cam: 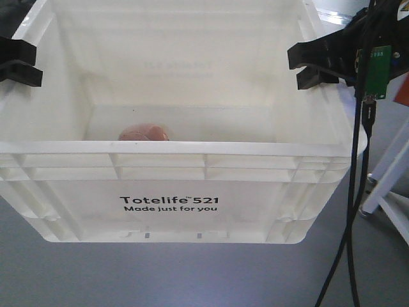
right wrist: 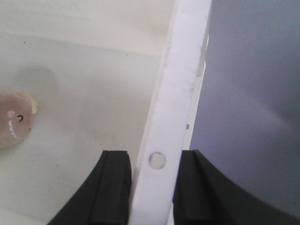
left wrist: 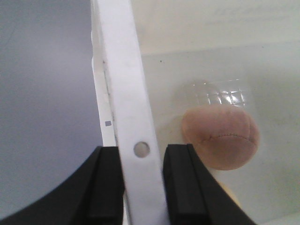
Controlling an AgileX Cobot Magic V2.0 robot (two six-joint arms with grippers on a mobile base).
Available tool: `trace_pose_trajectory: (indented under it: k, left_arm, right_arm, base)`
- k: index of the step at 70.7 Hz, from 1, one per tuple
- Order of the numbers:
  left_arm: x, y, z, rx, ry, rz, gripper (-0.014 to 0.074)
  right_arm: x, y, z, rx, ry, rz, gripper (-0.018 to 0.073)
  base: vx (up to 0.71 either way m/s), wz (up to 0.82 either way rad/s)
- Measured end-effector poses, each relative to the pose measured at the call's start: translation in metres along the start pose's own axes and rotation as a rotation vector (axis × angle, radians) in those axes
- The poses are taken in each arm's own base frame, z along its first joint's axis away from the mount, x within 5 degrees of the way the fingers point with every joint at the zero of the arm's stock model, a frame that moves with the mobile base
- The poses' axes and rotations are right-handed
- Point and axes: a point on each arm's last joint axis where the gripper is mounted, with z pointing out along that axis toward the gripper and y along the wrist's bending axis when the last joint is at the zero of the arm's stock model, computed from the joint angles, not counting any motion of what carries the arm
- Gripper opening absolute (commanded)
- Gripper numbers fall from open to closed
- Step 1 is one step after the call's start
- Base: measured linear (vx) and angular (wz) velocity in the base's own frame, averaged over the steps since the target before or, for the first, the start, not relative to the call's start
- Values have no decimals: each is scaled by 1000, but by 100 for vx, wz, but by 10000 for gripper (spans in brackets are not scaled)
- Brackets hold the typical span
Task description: Place moving items into box and shelve
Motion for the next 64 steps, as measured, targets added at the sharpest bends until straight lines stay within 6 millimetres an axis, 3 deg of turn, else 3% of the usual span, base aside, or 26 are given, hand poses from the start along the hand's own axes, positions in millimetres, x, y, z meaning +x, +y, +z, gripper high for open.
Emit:
trace_pose_trajectory:
  k: [64]
  left_arm:
    - [0,0,0,3,2,-1,-17]
  right_arm:
    - [1,0,0,1,11,1,-12]
  base:
    - [12,65]
